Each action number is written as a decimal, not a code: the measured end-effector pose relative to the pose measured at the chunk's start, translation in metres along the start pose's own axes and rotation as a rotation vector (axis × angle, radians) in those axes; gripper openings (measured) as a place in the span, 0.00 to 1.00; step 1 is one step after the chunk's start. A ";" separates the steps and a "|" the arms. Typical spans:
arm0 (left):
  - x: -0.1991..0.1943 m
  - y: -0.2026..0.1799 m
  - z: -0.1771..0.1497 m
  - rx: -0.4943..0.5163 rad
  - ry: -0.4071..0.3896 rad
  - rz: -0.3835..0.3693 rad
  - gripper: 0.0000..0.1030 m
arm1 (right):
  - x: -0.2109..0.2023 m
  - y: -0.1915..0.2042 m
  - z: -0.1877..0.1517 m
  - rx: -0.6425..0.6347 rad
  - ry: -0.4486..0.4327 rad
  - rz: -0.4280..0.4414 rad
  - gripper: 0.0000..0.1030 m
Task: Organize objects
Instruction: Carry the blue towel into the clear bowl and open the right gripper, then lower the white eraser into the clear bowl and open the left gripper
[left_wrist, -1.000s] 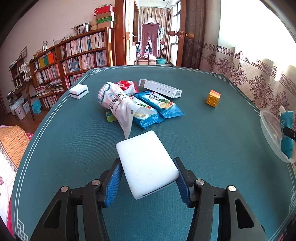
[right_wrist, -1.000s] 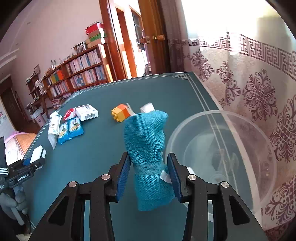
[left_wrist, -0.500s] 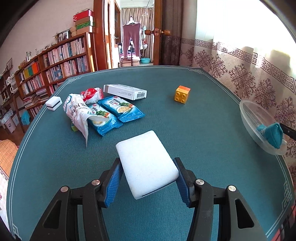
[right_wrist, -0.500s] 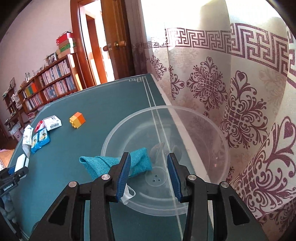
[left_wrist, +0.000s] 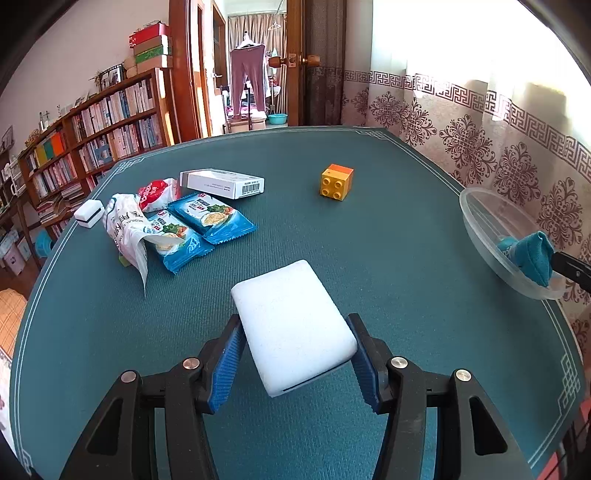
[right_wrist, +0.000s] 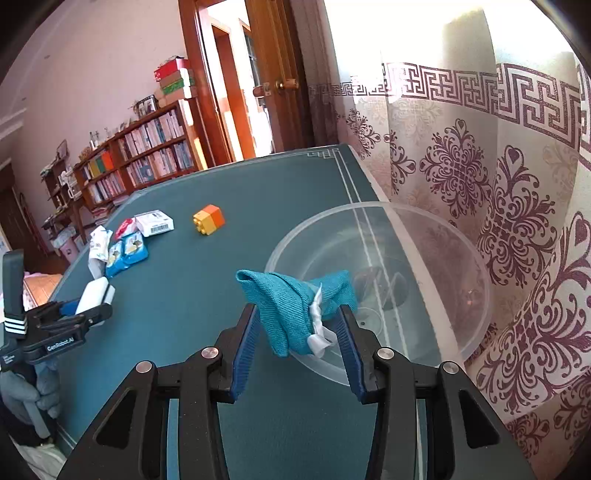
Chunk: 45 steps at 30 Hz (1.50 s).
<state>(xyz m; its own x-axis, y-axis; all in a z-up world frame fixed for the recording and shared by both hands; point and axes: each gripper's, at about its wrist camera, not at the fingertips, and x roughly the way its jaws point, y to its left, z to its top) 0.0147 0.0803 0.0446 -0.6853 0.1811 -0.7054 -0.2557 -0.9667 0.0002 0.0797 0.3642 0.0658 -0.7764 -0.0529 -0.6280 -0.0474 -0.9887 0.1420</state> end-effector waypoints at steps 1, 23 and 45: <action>0.000 0.000 0.000 0.000 -0.001 0.000 0.56 | 0.002 -0.004 0.000 0.012 0.009 -0.005 0.43; 0.005 -0.025 0.012 0.047 0.012 -0.074 0.56 | 0.031 -0.023 0.010 0.007 0.019 -0.141 0.43; 0.017 -0.166 0.068 0.301 -0.011 -0.337 0.56 | -0.020 -0.029 -0.031 0.016 -0.030 -0.073 0.47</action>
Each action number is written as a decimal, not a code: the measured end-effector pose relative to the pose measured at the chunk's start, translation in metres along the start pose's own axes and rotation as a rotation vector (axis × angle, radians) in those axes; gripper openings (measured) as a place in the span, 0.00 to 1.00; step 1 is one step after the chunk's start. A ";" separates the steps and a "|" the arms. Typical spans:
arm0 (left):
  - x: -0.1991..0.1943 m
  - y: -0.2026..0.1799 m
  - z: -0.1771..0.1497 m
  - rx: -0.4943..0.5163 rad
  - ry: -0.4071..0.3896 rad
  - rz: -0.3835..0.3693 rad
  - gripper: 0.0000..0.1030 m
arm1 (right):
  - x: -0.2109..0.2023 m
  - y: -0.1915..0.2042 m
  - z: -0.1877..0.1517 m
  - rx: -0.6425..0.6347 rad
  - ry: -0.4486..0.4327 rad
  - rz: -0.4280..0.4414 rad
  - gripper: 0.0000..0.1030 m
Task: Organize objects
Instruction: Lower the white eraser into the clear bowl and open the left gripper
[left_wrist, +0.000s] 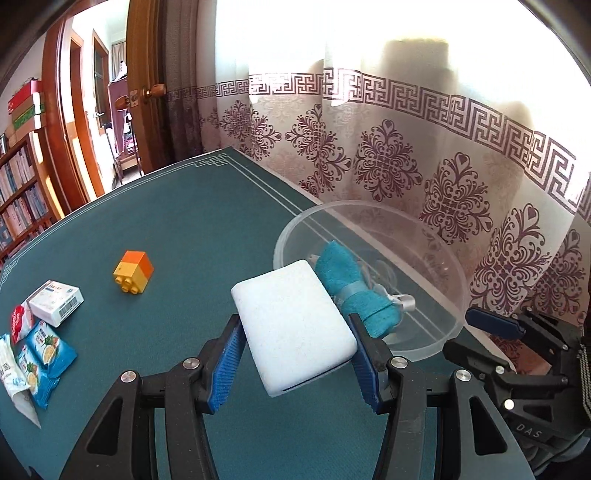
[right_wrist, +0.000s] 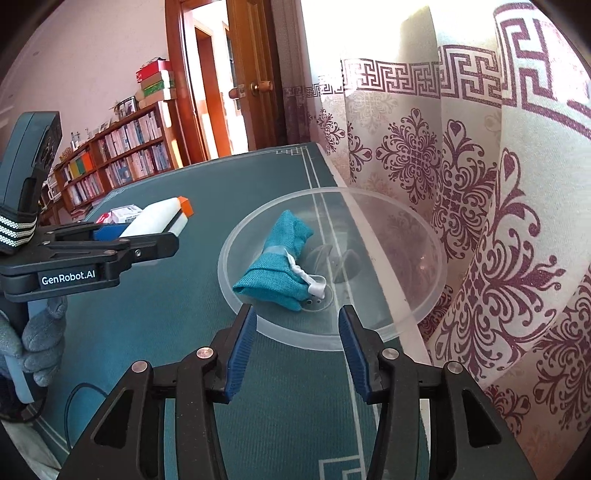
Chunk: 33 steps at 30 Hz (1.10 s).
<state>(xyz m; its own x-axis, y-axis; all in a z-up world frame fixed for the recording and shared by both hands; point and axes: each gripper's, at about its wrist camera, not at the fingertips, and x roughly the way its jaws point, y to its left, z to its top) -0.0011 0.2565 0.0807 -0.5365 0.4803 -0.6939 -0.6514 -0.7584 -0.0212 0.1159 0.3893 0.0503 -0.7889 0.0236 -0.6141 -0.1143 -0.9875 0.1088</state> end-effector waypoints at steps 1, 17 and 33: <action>0.003 -0.005 0.004 0.014 0.000 -0.010 0.56 | 0.001 -0.003 -0.001 0.007 0.003 0.001 0.47; 0.057 -0.052 0.044 0.065 0.045 -0.150 0.74 | 0.002 -0.029 -0.004 0.070 0.000 -0.006 0.55; 0.051 -0.021 0.031 -0.009 0.015 -0.037 0.92 | 0.000 -0.012 -0.007 0.027 -0.015 0.010 0.73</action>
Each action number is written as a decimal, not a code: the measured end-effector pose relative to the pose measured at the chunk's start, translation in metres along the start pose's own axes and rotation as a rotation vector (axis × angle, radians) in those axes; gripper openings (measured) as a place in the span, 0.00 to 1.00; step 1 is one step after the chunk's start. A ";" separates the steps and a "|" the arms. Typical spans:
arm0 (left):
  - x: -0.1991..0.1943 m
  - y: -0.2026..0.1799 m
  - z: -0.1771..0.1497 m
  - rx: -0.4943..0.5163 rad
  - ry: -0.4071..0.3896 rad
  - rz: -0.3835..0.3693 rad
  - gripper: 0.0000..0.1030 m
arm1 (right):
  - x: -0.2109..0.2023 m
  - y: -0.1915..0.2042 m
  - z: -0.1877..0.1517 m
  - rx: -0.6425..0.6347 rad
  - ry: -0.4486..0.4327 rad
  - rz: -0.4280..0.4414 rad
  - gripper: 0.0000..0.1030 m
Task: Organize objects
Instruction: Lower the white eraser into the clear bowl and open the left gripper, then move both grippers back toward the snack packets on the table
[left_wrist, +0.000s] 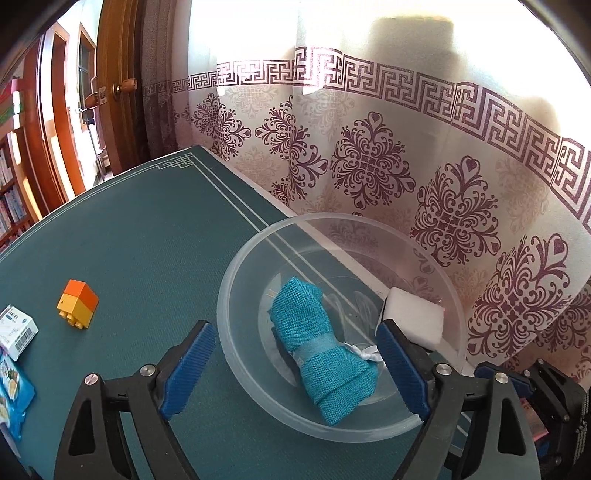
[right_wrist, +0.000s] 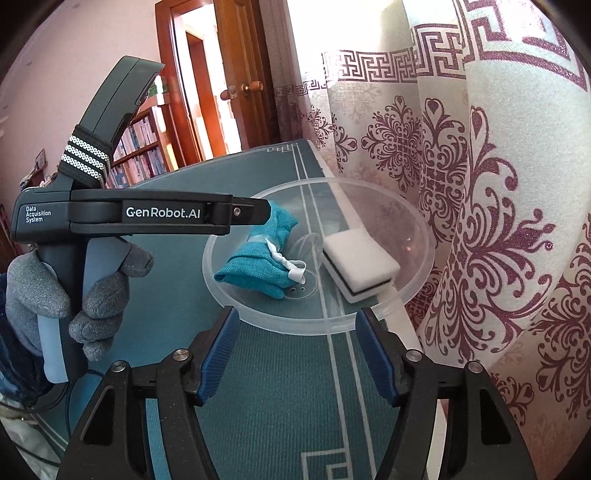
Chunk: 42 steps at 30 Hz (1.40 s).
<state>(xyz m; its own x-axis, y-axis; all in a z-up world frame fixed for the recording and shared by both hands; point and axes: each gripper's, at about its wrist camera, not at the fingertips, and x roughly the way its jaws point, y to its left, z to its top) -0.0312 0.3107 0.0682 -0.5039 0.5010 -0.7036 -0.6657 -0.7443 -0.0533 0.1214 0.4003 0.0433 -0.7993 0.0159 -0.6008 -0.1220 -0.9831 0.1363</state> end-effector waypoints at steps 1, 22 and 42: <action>-0.003 0.000 -0.001 0.004 -0.007 0.015 0.93 | -0.001 0.001 0.000 0.000 -0.004 0.004 0.75; -0.035 0.024 -0.026 0.002 -0.063 0.206 1.00 | 0.003 0.015 -0.001 0.013 -0.005 0.028 0.89; -0.062 0.066 -0.059 -0.057 -0.068 0.295 1.00 | 0.008 0.053 -0.001 -0.052 -0.005 0.056 0.90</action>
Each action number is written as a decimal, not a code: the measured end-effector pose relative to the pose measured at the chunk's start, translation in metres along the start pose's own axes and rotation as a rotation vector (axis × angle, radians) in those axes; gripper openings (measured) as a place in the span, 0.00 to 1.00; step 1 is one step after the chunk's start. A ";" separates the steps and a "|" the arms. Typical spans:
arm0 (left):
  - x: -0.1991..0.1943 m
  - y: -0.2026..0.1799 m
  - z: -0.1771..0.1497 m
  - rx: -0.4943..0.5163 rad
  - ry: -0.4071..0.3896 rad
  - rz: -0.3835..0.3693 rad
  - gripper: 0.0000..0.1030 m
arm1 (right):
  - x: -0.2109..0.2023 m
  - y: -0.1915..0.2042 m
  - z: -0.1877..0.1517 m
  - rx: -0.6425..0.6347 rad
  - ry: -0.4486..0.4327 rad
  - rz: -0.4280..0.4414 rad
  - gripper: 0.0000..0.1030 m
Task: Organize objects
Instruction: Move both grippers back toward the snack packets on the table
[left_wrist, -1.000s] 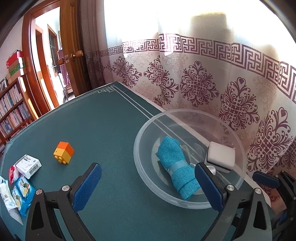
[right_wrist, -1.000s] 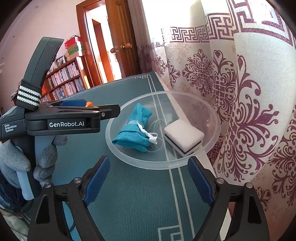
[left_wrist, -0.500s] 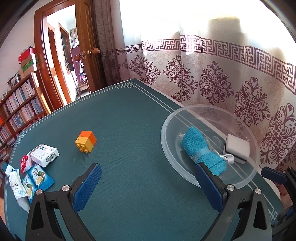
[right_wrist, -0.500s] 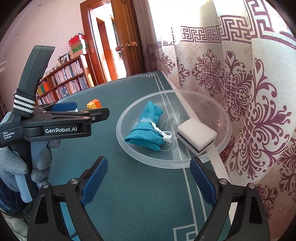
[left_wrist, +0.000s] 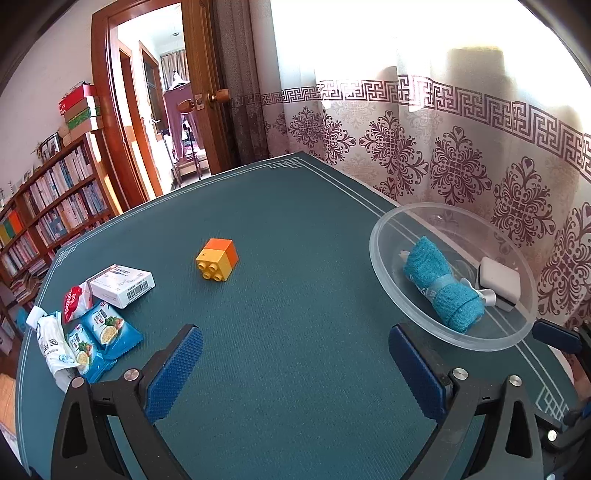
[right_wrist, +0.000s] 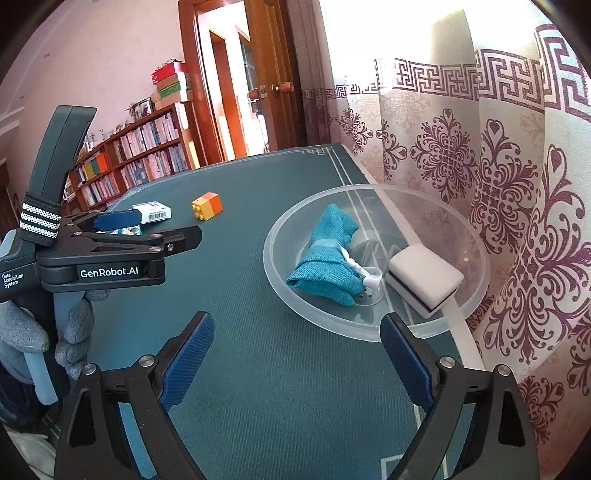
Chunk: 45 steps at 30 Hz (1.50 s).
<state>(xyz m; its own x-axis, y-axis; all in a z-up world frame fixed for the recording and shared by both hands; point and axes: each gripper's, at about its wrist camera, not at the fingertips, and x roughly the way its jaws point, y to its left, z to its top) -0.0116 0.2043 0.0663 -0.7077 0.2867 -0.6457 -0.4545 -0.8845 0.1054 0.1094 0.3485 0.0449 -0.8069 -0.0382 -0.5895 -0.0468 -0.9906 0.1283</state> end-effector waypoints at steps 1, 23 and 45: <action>0.000 0.002 -0.001 -0.004 0.001 0.002 1.00 | 0.001 0.002 0.000 -0.001 0.002 0.003 0.90; -0.008 0.060 -0.022 -0.107 0.022 0.079 1.00 | 0.031 0.058 0.019 -0.104 0.038 0.085 0.90; -0.008 0.155 -0.044 -0.274 0.057 0.217 1.00 | 0.089 0.116 0.045 -0.122 0.084 0.175 0.90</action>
<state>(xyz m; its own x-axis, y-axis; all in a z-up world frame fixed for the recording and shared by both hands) -0.0524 0.0491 0.0542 -0.7372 0.0674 -0.6723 -0.1293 -0.9907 0.0424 0.0056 0.2359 0.0429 -0.7445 -0.2161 -0.6317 0.1648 -0.9764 0.1398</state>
